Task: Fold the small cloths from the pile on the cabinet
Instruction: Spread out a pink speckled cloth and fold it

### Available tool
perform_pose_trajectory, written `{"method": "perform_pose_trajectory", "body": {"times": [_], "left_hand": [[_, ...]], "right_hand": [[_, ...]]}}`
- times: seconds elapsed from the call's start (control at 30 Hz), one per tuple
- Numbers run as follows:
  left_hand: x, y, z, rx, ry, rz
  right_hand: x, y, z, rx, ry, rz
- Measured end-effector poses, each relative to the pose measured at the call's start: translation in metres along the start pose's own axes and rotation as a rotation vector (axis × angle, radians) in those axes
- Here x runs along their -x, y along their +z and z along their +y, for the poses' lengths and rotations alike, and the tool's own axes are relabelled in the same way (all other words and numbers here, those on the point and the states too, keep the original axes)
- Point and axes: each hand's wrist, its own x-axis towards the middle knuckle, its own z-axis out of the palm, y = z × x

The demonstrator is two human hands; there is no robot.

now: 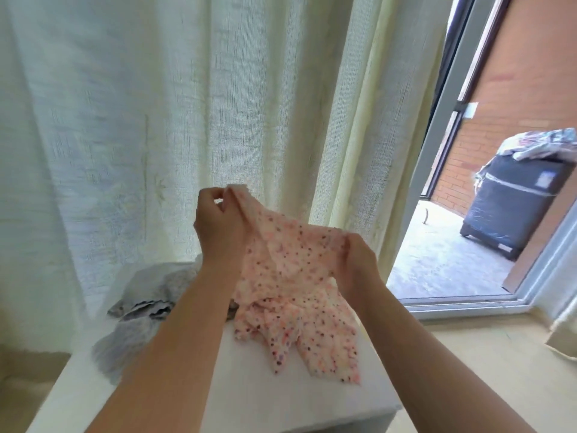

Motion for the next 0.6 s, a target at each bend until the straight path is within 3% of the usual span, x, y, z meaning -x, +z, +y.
{"method": "perform_pose_trajectory", "body": {"times": [0.17,0.23,0.27,0.33,0.4,0.5,0.6], "left_hand": [[0.004,-0.015,-0.016,0.203,-0.518,-0.21],[0.015,-0.023,-0.024,0.189,-0.693,-0.252],[0.022,-0.027,-0.028,0.131,-0.709,-0.246],[0.04,-0.029,-0.032,-0.021,-0.566,-0.237],[0.058,-0.031,-0.026,-0.116,-0.343,-0.243],[0.075,-0.033,-0.015,-0.206,-0.148,-0.289],[0.072,-0.035,-0.021,-0.254,-0.092,-0.293]], "right_hand": [[0.017,-0.024,0.013,-0.019,0.139,0.133],[0.024,-0.04,0.018,-0.1,0.208,0.073],[0.028,-0.047,0.02,-0.011,0.202,0.031],[0.034,-0.059,0.031,0.409,0.09,-0.043],[0.038,-0.067,0.042,0.658,-0.063,-0.15],[0.044,-0.072,0.052,0.721,-0.19,-0.531],[0.052,-0.059,0.056,0.822,-0.22,-0.84]]}}
